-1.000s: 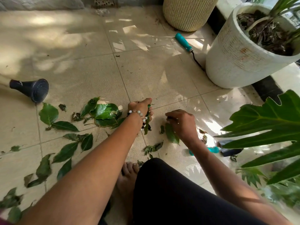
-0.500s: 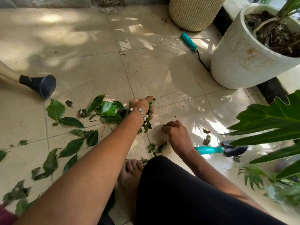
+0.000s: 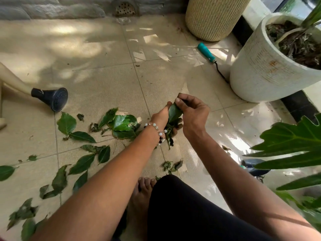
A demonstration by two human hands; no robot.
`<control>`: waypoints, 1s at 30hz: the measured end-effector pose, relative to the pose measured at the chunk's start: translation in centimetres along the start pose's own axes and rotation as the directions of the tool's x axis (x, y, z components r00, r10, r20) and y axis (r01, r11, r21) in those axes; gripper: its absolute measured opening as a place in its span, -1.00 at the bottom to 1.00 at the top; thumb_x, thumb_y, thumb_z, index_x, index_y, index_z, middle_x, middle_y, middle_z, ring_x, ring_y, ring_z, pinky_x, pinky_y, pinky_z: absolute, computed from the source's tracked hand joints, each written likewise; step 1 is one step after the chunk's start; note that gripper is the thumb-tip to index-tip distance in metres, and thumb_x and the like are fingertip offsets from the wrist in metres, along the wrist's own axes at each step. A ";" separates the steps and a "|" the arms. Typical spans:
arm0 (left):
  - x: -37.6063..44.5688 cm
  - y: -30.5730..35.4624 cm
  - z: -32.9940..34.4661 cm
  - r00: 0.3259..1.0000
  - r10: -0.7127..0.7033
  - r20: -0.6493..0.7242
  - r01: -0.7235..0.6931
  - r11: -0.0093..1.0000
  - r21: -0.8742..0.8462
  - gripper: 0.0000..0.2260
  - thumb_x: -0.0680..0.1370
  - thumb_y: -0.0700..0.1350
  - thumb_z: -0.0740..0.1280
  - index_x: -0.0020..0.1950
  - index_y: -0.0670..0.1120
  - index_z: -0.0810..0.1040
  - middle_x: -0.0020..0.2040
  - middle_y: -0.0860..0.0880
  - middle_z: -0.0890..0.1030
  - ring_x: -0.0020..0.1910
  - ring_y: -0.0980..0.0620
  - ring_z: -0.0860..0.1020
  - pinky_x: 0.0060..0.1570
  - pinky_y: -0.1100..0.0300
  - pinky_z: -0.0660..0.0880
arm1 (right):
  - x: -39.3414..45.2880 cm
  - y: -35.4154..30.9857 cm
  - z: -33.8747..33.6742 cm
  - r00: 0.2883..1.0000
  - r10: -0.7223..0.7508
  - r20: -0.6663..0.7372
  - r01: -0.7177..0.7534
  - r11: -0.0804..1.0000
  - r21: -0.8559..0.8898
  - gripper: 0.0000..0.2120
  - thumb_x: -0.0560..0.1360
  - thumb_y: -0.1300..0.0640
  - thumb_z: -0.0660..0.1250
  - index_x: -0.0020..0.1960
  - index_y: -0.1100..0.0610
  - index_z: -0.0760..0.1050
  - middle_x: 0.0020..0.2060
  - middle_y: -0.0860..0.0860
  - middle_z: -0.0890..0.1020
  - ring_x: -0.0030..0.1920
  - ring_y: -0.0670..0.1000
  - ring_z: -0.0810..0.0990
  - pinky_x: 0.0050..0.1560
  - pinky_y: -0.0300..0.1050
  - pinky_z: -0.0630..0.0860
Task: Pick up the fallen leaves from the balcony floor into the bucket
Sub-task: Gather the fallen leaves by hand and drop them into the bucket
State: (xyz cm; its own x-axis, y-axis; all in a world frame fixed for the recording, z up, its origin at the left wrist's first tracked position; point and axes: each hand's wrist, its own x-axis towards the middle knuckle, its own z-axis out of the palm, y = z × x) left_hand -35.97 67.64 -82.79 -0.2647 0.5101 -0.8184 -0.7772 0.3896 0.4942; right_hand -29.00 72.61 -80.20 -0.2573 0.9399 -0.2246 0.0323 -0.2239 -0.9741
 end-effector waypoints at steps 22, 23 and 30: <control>-0.1 4.3 -7.8 0.913 0.122 -0.388 -0.231 0.941 -0.248 -0.70 0.47 0.07 0.47 -0.10 -0.17 0.57 -0.14 -0.10 0.66 -0.21 -0.07 0.63 -0.22 0.11 0.57 | -2.8 2.2 7.9 0.738 -0.355 0.574 0.631 0.663 -0.402 -0.77 0.61 0.07 0.19 0.22 0.15 0.36 -0.12 0.00 0.65 -0.05 -0.02 0.64 0.04 -0.04 0.54; -0.3 4.7 -8.4 0.905 0.130 -0.404 -0.239 0.943 -0.232 -0.67 0.44 0.09 0.48 -0.06 -0.16 0.58 -0.11 -0.12 0.67 -0.18 -0.09 0.65 -0.16 0.06 0.61 | -2.9 2.0 8.4 0.776 -0.312 0.548 0.557 0.746 -0.365 -0.78 0.63 0.06 0.19 0.21 0.15 0.37 -0.09 0.03 0.65 -0.07 -0.07 0.63 -0.06 -0.16 0.59; -1.2 6.4 -16.8 0.872 0.114 -0.476 -0.283 0.911 -0.301 -0.72 0.49 0.08 0.44 -0.07 -0.12 0.53 -0.22 -0.10 0.61 -0.51 0.05 0.47 -0.58 0.33 0.46 | -1.6 2.5 9.7 0.684 0.248 0.686 0.501 0.524 -0.689 -0.38 0.42 0.04 0.48 0.40 0.05 0.31 0.28 0.12 0.42 0.25 0.11 0.46 0.22 0.04 0.51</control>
State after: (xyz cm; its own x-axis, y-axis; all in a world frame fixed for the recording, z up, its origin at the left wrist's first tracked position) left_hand -50.19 56.64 -83.55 -0.5911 0.1247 -0.7969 -0.8045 -0.0205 0.5935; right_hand -37.84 68.09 -82.02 -0.8306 0.4106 -0.3761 0.5531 0.5309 -0.6420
